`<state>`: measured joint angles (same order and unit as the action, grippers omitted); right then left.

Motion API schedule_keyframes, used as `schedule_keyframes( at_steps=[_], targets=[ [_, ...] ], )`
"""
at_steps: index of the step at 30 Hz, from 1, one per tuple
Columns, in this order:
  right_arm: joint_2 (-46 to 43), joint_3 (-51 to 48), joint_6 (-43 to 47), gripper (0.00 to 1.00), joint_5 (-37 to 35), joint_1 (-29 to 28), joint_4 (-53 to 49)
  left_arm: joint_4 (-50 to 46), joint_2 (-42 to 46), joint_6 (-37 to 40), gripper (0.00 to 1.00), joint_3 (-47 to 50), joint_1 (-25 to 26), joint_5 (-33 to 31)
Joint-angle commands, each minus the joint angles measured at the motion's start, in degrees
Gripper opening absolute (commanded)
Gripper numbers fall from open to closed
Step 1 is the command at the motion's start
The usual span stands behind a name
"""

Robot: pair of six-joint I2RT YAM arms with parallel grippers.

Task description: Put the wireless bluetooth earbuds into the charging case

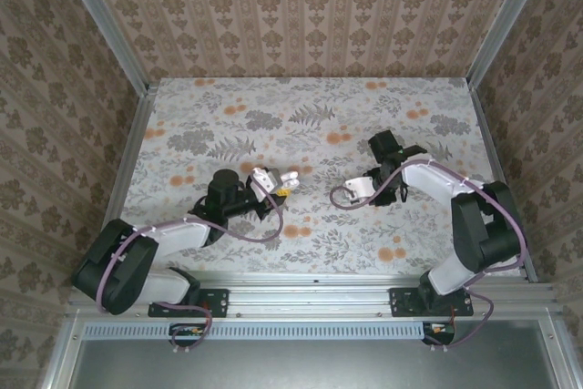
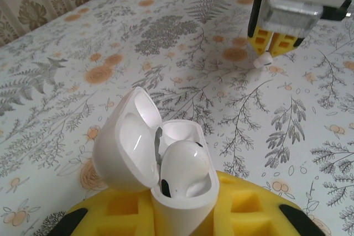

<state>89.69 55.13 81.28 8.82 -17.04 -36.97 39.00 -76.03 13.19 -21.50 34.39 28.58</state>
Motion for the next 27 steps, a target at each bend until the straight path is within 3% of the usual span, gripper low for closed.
schedule_keyframes(
  at_steps=[1,11,20,27],
  targets=[
    [-2.10,-1.00,-4.22,0.15,5.02,0.21,1.96,1.15,-0.60,0.61,0.00,-1.09,-0.38,0.49],
    [-3.14,-0.97,-9.63,0.15,12.09,0.25,4.83,2.77,-2.71,-0.29,0.00,-1.36,-0.38,1.11],
    [-8.07,-3.23,-28.69,0.14,28.54,0.25,16.20,12.48,-8.98,-4.56,0.00,-0.99,-0.38,2.54],
    [-14.50,-8.95,-47.31,0.14,40.88,0.24,30.59,24.73,-13.86,-7.92,0.00,-0.67,-0.29,5.89]
  ],
)
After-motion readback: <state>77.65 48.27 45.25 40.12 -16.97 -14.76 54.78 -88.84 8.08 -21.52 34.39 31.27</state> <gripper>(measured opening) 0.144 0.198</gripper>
